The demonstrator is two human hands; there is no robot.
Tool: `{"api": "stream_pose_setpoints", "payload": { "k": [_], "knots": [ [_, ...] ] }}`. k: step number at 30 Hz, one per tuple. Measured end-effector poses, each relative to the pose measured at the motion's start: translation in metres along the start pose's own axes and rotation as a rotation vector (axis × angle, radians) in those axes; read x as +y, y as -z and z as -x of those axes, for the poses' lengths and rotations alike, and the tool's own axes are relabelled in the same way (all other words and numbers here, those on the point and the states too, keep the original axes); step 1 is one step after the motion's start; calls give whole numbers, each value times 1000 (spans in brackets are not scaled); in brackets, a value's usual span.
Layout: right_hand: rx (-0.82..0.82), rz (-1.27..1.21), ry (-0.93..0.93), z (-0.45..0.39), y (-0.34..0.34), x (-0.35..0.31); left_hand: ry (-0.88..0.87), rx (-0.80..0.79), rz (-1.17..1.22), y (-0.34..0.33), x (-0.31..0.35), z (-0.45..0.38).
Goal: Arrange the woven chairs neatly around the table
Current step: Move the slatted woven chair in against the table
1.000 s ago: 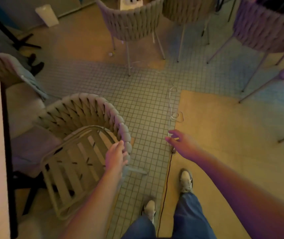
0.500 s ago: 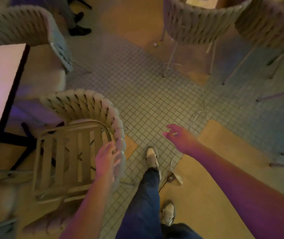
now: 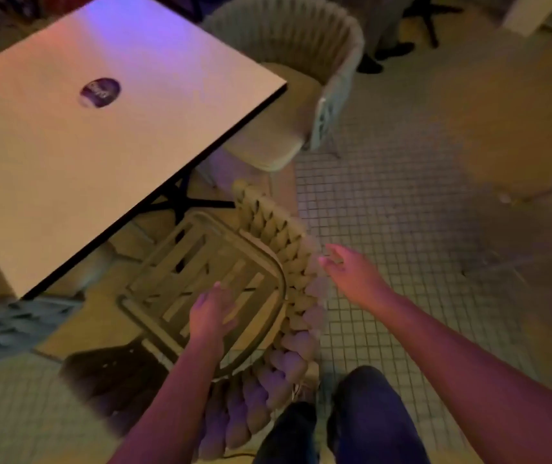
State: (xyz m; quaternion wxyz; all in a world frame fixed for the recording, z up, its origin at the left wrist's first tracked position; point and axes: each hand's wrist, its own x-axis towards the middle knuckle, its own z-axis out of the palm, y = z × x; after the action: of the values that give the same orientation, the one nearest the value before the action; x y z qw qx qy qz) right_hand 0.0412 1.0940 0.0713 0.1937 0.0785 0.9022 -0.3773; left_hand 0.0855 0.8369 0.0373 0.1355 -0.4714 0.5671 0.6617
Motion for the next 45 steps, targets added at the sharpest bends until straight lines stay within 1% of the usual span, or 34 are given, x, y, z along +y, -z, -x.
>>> {"api": "stream_pose_setpoints", "payload": {
  "k": [4,8,10,14,16,18,19,20,22,23,26,29,32,36,39,45],
  "knots": [
    [-152,80,141,-62,-11,-40,-6,145,191,29,11,-13],
    [-282,149,214,-106,-32,-60,-69,357,211,62,6,-10],
    [-301,208,248,-119,-40,-59,-89,490,121,83,-9,-8],
    [-266,366,359,-149,-41,-56,-92,774,-211,130,-47,0],
    [-254,465,381,-169,-39,-55,-108,889,-432,157,-66,0],
    [-255,518,360,-187,-43,-53,-61,966,-548,184,-80,-8],
    [-258,514,358,-198,-51,-52,-17,945,-551,197,-84,-16],
    [-257,497,364,-206,-57,-51,15,892,-554,208,-90,-24],
    [-195,394,388,-219,-71,-49,26,780,-550,224,-99,-45],
    [-156,341,393,-224,-76,-45,32,755,-527,228,-103,-53],
    [-90,314,446,-231,-84,-36,19,792,-509,231,-115,-69],
    [-102,322,460,-229,-79,-32,47,793,-520,228,-122,-66],
    [-126,347,439,-224,-64,-26,40,781,-527,214,-124,-58],
    [-90,398,385,-221,-34,5,18,741,-519,183,-127,-53],
    [-76,370,335,-228,-14,23,2,717,-515,162,-123,-57],
    [-62,364,326,-257,11,32,-19,708,-486,128,-108,-70]
  ]
}}
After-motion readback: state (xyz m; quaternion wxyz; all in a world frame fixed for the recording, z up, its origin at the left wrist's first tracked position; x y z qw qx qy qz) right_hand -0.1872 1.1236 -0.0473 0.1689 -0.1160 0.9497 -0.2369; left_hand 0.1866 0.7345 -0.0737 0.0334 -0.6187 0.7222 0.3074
